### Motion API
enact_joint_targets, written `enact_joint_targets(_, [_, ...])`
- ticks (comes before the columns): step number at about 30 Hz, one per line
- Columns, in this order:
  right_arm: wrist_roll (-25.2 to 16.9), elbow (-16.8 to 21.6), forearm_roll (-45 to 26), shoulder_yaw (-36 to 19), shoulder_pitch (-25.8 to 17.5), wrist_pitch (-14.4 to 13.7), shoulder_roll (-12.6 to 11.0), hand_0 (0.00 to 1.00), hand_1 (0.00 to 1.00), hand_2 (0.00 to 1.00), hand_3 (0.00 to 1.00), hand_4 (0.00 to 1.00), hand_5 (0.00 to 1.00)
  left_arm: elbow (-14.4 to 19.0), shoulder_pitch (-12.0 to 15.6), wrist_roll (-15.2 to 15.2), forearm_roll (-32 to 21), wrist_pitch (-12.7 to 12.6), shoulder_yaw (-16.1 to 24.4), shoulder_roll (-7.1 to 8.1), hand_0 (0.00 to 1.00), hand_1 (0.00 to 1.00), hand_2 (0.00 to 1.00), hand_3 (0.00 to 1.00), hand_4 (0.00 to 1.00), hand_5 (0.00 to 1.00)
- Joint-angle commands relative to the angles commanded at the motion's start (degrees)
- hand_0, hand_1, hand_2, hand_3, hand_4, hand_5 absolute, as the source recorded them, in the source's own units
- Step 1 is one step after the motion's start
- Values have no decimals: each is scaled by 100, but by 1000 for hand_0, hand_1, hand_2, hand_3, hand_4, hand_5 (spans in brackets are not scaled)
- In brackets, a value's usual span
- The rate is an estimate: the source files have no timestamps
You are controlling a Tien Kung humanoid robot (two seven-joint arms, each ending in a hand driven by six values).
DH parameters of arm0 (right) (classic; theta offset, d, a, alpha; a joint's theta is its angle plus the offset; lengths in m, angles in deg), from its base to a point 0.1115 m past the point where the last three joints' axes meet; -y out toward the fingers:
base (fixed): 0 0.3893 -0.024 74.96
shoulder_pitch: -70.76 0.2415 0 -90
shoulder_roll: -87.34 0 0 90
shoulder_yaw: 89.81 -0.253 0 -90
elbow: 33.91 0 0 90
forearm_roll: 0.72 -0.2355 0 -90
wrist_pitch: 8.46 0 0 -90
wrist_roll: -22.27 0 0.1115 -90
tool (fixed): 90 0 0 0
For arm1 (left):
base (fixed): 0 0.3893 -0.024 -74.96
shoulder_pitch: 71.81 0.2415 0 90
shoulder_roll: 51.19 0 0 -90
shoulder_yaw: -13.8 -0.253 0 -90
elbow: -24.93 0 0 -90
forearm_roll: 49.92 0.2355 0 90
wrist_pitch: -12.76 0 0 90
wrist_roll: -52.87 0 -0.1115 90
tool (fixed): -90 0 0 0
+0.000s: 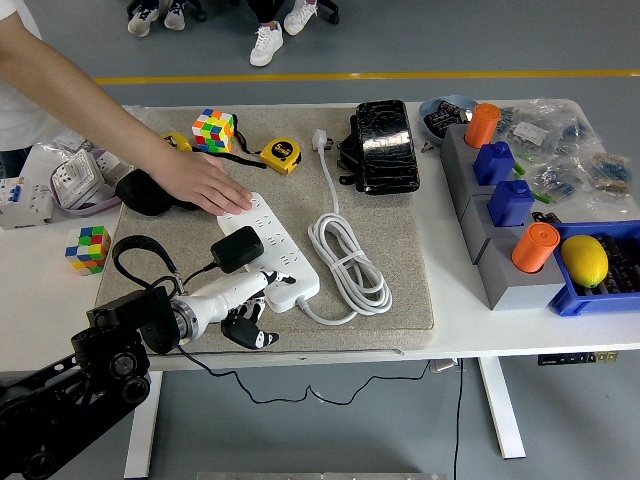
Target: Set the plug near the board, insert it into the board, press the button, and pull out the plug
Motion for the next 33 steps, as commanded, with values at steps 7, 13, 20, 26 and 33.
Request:
enact_joint_targets(7, [-2,3,6,2,-9,-2,-9,547,620,561,513,860,389,-81,6,15,47,-43,44,-15,53,73,144,878,774,2])
enact_joint_targets(13, [-1,4,1,25,-8,2,-6,547,620,561,514,861,389,-147,5,4,66,-41,40,-21,53,73,144,877,775,2])
enact_joint_targets(20, [-2,8,4,26,-15,-1,-17,549,620,561,513,860,389,-256,-3,-12,66,-39,-20,-31,54,73,143,875,774,2])
enact_joint_targets(26, [0,9,9,34,-24,-3,-31,548,620,560,514,860,389,-81,29,297,-43,-172,65,13,55,73,143,868,775,2])
enact_joint_targets(33, [-1,9,9,66,-28,-2,-34,546,620,560,513,860,389,-50,99,1666,-938,-1016,270,73,135,121,252,822,663,3])
